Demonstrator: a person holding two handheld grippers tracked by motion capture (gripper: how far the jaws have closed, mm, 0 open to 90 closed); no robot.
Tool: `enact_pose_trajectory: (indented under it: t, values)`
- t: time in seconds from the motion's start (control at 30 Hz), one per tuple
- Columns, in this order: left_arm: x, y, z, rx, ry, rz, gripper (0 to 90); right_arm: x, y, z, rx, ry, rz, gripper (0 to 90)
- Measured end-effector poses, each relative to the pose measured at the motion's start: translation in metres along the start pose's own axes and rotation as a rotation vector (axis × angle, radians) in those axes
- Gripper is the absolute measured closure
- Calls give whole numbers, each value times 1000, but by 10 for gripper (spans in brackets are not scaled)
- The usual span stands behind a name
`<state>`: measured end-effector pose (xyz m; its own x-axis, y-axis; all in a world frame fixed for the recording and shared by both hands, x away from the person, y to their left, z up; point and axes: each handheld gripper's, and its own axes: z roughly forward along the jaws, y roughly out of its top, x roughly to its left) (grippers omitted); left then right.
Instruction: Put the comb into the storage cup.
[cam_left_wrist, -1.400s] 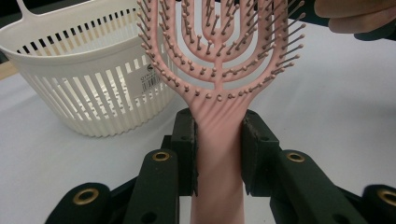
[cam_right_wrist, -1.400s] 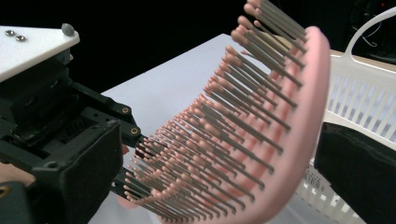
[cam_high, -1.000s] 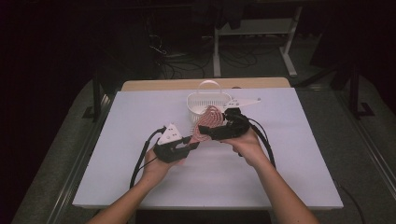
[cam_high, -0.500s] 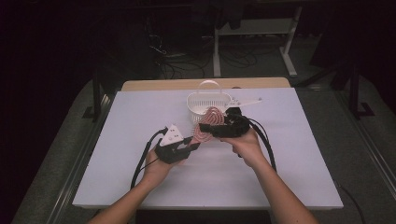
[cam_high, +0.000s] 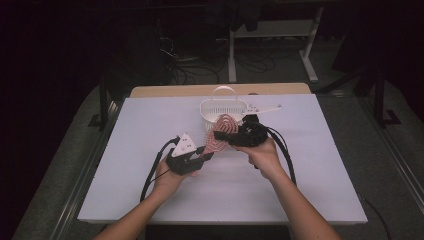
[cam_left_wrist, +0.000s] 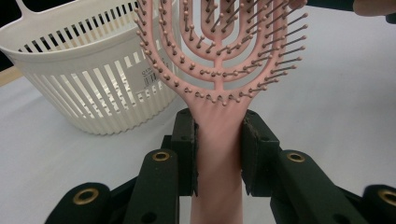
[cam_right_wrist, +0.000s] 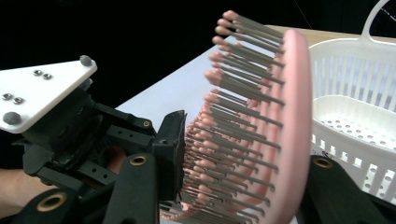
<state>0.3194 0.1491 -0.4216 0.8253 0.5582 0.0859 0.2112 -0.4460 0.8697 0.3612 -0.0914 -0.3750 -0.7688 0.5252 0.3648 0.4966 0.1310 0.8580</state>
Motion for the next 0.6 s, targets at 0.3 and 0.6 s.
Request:
enact_pose_trajectory:
  t: [0.3,0.6]
  values:
    - [0,0,2,3,-13,6,705,4,1,-1,-19,28,-8,616]
    - [2,-1,3,4,-29,-6,671,5,1,-1,-33,35,-19,626]
